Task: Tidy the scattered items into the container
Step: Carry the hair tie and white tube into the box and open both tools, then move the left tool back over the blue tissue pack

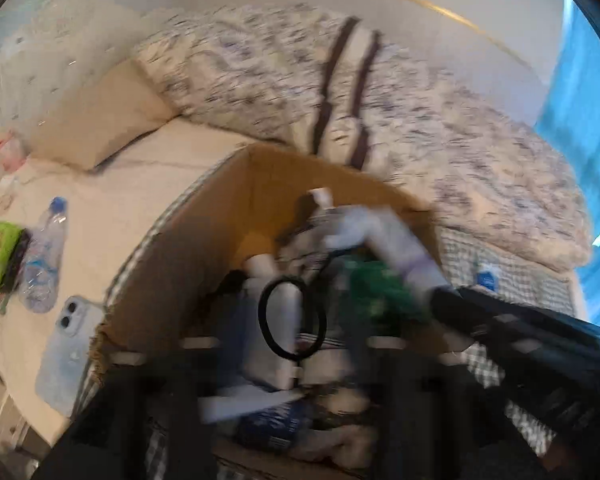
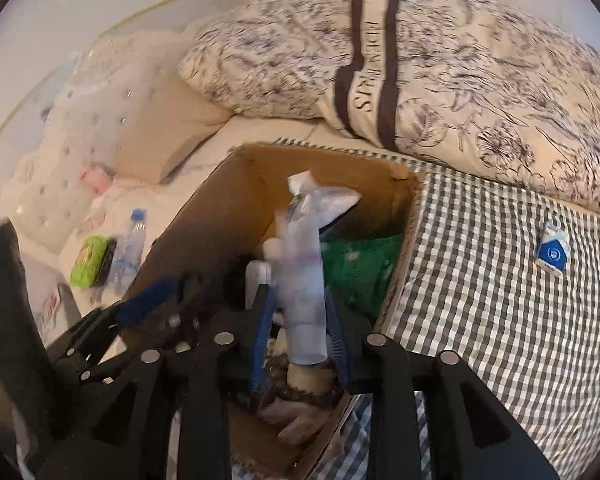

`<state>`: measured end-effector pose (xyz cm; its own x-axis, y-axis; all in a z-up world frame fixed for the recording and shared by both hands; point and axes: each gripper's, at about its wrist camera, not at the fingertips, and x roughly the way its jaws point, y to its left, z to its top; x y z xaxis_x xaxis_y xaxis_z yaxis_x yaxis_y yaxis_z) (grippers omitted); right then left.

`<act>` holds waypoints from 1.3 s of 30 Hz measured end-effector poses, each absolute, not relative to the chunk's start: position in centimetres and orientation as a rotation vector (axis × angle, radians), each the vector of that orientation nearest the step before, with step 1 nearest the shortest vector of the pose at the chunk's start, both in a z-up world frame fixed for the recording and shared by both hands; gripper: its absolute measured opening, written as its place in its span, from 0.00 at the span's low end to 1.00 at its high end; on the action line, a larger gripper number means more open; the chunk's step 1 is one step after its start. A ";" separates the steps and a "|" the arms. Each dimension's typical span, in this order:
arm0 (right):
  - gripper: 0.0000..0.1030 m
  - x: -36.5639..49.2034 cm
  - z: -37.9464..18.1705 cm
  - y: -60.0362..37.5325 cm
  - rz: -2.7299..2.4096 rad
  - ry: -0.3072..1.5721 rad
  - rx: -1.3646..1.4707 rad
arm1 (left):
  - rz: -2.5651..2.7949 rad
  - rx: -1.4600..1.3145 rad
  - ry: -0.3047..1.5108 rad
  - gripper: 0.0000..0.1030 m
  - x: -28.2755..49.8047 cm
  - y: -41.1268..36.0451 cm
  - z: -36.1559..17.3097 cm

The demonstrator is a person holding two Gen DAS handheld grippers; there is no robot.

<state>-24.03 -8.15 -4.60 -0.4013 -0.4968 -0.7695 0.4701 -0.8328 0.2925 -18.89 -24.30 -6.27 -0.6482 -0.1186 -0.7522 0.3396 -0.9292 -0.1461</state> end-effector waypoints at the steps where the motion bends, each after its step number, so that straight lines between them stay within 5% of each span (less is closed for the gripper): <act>1: 0.51 -24.2 -4.6 -7.9 -2.229 -0.064 1.237 | -2.610 1.143 0.424 0.93 -18.8 -24.7 -6.4; 13: 0.51 -23.9 -1.7 -2.9 -2.319 -0.099 1.182 | -2.663 1.142 0.387 0.94 -18.9 -21.4 -4.6; 27: 0.58 -17.1 4.1 13.5 -2.566 -0.191 1.048 | -2.858 1.056 0.201 1.00 -15.4 -6.9 2.8; 39: 0.62 -14.5 0.6 26.9 -2.765 -0.263 1.153 | -2.950 1.203 0.013 1.00 -17.3 5.3 -0.1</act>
